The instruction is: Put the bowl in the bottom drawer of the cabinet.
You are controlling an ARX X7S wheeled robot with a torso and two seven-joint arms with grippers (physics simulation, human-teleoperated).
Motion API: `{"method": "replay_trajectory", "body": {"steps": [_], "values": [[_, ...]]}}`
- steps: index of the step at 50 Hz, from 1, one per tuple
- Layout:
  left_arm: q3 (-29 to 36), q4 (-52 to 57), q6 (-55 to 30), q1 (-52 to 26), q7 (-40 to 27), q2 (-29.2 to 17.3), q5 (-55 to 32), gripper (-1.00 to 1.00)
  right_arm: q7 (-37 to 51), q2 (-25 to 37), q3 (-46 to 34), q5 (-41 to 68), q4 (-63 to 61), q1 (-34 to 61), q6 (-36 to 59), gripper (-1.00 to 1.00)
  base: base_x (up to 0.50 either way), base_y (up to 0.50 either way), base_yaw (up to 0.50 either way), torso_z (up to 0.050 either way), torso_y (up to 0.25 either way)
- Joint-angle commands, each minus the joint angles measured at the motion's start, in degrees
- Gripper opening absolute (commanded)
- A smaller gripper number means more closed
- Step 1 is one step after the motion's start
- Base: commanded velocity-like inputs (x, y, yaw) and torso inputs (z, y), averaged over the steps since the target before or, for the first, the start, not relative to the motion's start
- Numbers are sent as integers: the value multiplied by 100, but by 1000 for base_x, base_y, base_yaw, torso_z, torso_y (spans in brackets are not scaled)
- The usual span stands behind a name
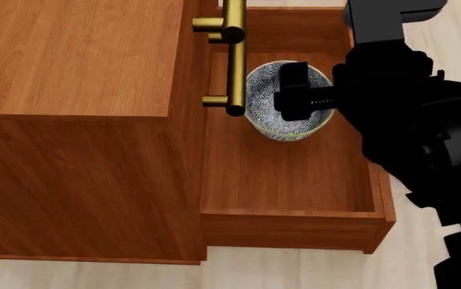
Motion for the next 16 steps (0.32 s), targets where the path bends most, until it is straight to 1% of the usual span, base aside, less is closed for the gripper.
{"method": "replay_trajectory", "body": {"steps": [1, 9, 16], "values": [[74, -146, -95, 143, -25, -13, -136, 100, 209, 160, 129, 143, -311, 63, 194, 100, 0, 0, 0, 0, -11], [85, -133, -103, 138, -36, -17, -141, 100, 444, 385, 308, 353, -744, 62, 427, 100, 0, 0, 0, 0, -1], [86, -115, -127, 115, -48, -29, -153, 100, 764, 703, 623, 682, -1305, -13, 675, 100, 0, 0, 0, 0, -3]]}}
